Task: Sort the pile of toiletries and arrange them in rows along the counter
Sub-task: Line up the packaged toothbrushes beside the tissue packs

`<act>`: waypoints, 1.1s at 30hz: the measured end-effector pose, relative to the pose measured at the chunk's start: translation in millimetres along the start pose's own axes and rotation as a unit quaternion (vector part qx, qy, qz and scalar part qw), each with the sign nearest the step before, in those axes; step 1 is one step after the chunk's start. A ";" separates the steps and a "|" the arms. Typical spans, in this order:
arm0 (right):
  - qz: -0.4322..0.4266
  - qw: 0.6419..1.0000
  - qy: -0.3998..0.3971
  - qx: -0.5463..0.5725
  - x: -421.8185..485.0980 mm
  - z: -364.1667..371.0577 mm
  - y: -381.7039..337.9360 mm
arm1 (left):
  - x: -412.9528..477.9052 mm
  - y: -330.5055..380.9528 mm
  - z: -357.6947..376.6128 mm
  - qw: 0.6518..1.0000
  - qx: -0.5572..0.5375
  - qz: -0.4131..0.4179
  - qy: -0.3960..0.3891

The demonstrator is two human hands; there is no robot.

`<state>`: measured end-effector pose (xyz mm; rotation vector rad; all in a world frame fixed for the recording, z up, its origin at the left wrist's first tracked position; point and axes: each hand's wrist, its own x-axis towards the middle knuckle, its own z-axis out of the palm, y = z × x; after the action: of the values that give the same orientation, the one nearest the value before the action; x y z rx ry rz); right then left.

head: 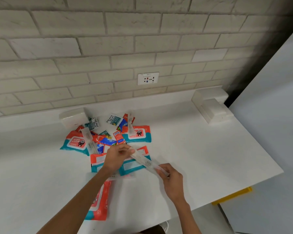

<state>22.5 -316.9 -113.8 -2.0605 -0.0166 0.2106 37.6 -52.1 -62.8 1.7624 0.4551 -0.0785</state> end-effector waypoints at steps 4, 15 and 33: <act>0.040 0.998 0.004 0.049 -9.2 -4.0 0.1 | 6.6 5.5 12.2 0.997 -0.056 -0.043 0.027; 0.132 0.967 0.120 0.184 -17.4 -26.6 -8.7 | 1.3 16.6 59.8 0.985 0.162 0.065 -0.007; -0.222 0.937 0.151 -0.222 -40.6 -32.3 -7.7 | -21.1 40.7 138.6 0.992 -0.020 -0.122 -0.040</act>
<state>-11.8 -345.5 -86.2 -2.4504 -0.3661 -0.4287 58.4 -196.2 -53.1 1.6507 0.6079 -0.3085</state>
